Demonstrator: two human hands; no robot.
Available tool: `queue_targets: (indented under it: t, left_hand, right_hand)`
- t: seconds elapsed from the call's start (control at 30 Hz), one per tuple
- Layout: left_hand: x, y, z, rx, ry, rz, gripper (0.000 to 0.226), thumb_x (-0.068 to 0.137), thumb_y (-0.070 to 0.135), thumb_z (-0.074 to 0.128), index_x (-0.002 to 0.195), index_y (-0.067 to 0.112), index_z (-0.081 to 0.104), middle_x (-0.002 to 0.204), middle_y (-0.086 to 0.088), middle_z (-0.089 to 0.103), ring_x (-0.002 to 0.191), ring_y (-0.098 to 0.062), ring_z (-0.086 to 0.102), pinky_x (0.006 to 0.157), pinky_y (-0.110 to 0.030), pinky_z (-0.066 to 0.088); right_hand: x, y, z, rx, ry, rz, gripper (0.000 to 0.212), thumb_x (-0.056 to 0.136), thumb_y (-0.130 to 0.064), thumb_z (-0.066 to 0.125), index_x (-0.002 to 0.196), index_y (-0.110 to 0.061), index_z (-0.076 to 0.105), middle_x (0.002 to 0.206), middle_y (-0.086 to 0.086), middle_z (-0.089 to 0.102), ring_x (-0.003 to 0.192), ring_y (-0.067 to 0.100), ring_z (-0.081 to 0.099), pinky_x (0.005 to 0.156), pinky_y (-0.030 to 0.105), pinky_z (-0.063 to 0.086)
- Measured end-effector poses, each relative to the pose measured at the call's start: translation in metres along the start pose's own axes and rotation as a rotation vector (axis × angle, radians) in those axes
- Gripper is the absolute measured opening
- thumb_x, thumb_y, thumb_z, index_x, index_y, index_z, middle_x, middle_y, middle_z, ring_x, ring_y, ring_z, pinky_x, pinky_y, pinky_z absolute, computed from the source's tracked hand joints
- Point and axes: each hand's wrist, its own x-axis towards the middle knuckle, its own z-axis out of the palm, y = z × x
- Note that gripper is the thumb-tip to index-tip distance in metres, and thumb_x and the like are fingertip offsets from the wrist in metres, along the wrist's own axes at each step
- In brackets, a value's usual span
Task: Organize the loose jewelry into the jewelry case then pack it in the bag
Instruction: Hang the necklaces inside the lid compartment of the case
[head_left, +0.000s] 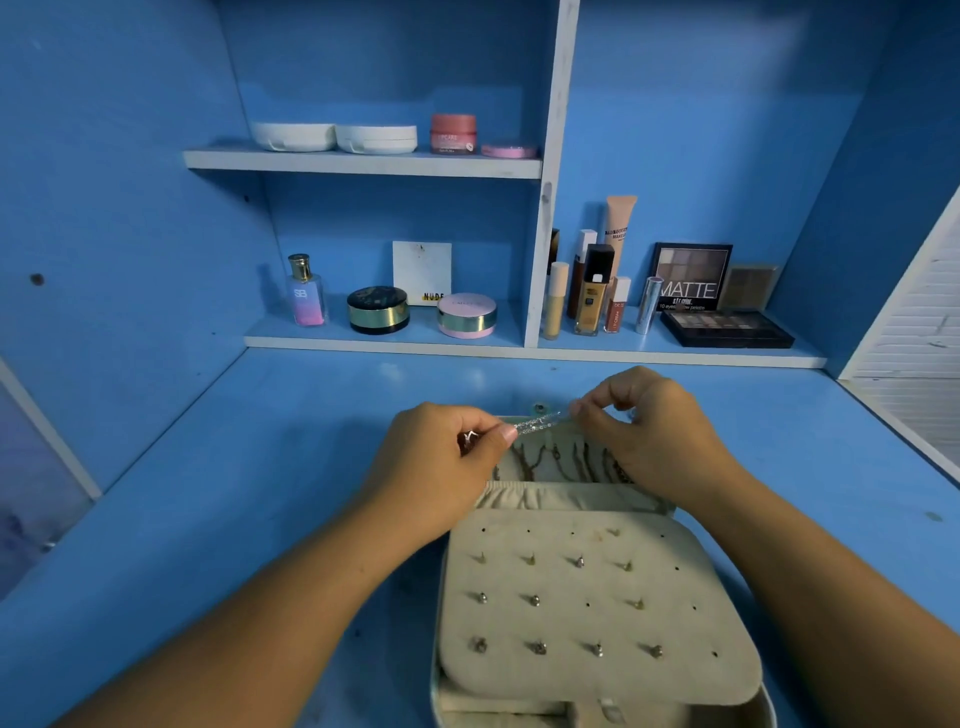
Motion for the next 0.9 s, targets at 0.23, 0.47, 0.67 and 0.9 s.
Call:
queue_targets:
  t: [0.23, 0.47, 0.67, 0.9]
  left_hand:
    - [-0.002, 0.005, 0.000, 0.135, -0.010, 0.021, 0.023, 0.091, 0.035, 0.064, 0.075, 0.022, 0.074, 0.044, 0.016, 0.053, 0.047, -0.001, 0.051, 0.045, -0.010, 0.034]
    - [-0.001, 0.006, 0.002, 0.202, -0.028, -0.023, 0.029, 0.091, 0.040, 0.062, 0.077, 0.018, 0.075, 0.063, 0.001, 0.065, 0.063, -0.012, 0.061, 0.058, -0.025, 0.049]
    - [0.000, 0.005, 0.002, 0.211, -0.027, -0.053, 0.031, 0.090, 0.040, 0.063, 0.073, 0.016, 0.074, 0.063, -0.003, 0.066, 0.064, -0.019, 0.062, 0.062, -0.031, 0.053]
    - [0.000, 0.004, -0.001, 0.241, -0.055, -0.060, 0.034, 0.089, 0.040, 0.063, 0.072, 0.013, 0.072, 0.062, -0.007, 0.065, 0.062, -0.019, 0.059, 0.058, -0.029, 0.049]
  right_hand:
    - [0.009, 0.003, 0.007, -0.171, -0.057, -0.058, 0.023, 0.080, -0.042, 0.071, 0.067, -0.024, 0.070, 0.080, -0.017, 0.056, 0.101, 0.021, 0.051, 0.085, 0.039, 0.046]
    - [0.017, -0.004, 0.010, -0.330, -0.067, -0.080, 0.022, 0.081, -0.047, 0.068, 0.070, -0.029, 0.067, 0.096, -0.008, 0.062, 0.100, 0.018, 0.051, 0.090, 0.043, 0.042]
    - [0.015, -0.006, 0.011, -0.307, -0.062, -0.025, 0.028, 0.080, -0.047, 0.069, 0.065, -0.029, 0.056, 0.077, -0.008, 0.063, 0.076, 0.013, 0.057, 0.057, 0.025, 0.040]
    - [0.012, -0.002, 0.008, -0.265, -0.065, -0.099, 0.018, 0.083, -0.045, 0.067, 0.077, -0.030, 0.060, 0.087, -0.011, 0.060, 0.084, 0.011, 0.055, 0.068, 0.029, 0.044]
